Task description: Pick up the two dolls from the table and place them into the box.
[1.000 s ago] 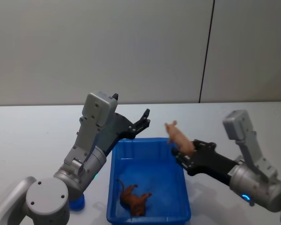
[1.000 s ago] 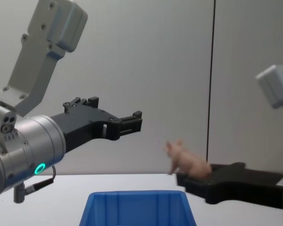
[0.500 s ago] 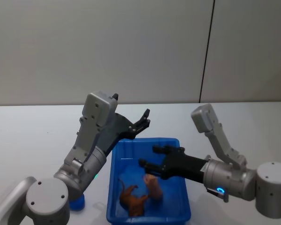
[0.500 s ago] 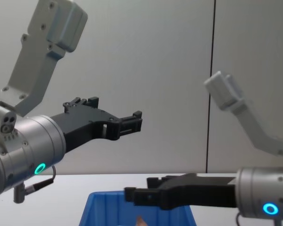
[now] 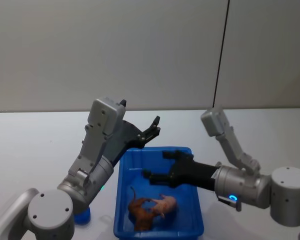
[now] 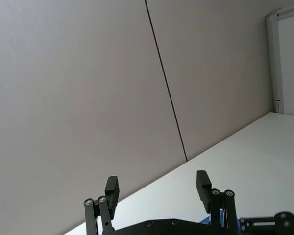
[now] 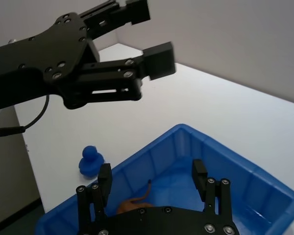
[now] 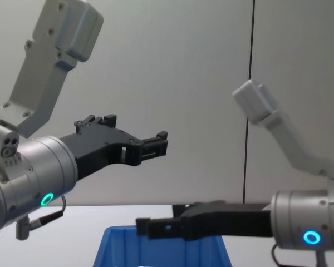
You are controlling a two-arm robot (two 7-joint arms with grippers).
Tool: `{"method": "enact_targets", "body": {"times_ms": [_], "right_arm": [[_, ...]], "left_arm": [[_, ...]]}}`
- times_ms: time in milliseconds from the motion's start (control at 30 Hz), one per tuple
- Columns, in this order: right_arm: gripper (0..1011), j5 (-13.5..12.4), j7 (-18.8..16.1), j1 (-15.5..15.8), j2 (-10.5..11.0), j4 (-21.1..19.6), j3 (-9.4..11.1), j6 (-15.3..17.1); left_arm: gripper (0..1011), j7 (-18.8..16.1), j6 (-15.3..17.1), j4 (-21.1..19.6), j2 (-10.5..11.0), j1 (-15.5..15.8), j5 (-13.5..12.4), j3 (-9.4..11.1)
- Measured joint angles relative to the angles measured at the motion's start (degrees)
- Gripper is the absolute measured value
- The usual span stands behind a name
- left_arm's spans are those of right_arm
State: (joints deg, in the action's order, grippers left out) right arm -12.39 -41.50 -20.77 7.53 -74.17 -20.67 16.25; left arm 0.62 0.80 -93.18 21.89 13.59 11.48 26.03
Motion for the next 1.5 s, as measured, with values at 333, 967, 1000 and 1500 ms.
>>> {"method": "enact_targets", "body": {"times_ms": [333, 967, 1000, 1500], "right_arm": [[1001, -1.6, 3.8, 2.0, 2.6, -3.5, 2.1, -2.5], [1001, -6.0, 15.0, 9.1, 9.3, -11.9, 7.3, -10.2], [1001, -6.3, 16.0, 9.7, 9.8, -12.5, 7.8, -11.0], [1001, -9.5, 24.3, 15.2, 14.6, -17.0, 12.1, -17.9]], "left_arm": [[1001, 0.0, 0.0, 0.0, 0.0, 0.0, 0.0, 0.0], [1001, 0.3, 0.8, -0.3, 0.2, -0.1, 0.1, -0.2], [1001, 0.4, 1.1, -0.4, 0.2, -0.1, 0.2, -0.2], [1001, -3.1, 11.5, -8.0, 5.7, -5.6, 6.0, -2.4]]}}
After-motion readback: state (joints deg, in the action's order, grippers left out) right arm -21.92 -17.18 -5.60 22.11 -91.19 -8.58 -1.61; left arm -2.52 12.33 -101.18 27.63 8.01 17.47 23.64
